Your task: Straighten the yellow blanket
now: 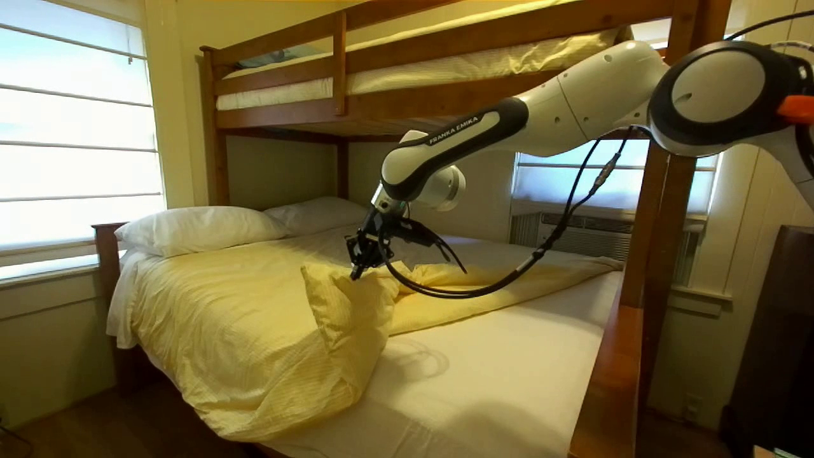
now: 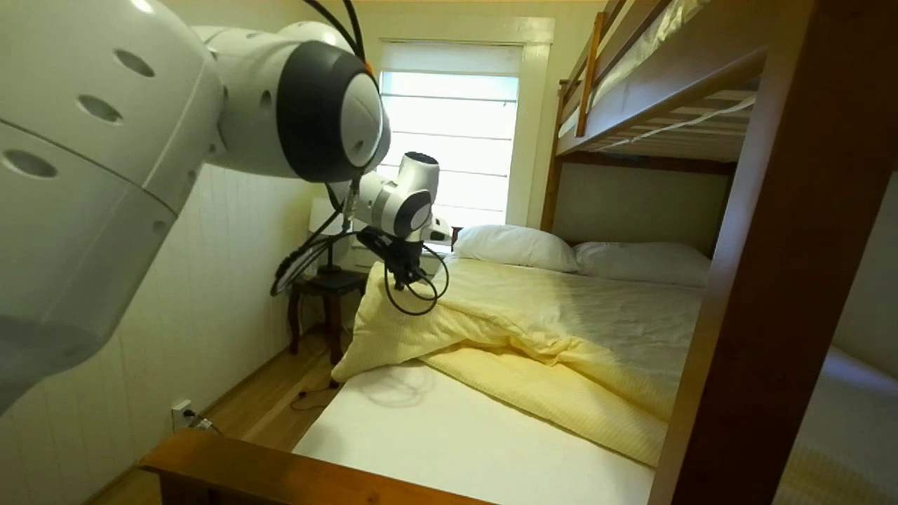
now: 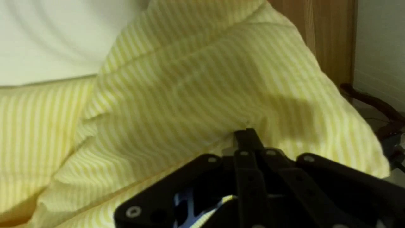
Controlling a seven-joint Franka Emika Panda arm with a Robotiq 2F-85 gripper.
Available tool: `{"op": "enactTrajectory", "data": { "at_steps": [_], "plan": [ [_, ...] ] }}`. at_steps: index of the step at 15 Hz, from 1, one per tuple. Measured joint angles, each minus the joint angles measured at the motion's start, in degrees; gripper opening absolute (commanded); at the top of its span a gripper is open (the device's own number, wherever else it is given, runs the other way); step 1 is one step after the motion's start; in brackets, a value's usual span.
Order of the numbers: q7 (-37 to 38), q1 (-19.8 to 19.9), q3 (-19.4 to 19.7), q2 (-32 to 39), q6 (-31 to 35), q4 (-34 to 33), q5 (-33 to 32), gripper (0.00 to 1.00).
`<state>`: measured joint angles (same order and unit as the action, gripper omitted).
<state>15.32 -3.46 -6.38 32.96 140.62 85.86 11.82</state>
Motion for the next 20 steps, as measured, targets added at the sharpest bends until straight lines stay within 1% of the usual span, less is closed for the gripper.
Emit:
{"op": "enactTrajectory", "data": {
  "at_steps": [3, 4, 13, 15, 18, 20],
  "plan": [
    [2.50, -0.43, 0.29, -6.21, -6.65, 8.08, 0.78, 0.01],
    [2.48, -0.57, 0.35, -7.34, -7.07, 9.41, 0.91, 0.01],
    [2.36, -0.62, 0.86, -6.72, -6.85, 8.88, 0.91, 0.00],
    [2.36, -0.63, 0.94, -7.13, -7.08, 9.74, 0.91, 0.00],
    [3.44, -0.62, 1.38, -11.60, -8.38, 17.11, 0.91, 0.00],
    [6.93, -0.80, 2.19, -15.80, -9.27, 23.05, 0.83, 0.00]
  ]
}}
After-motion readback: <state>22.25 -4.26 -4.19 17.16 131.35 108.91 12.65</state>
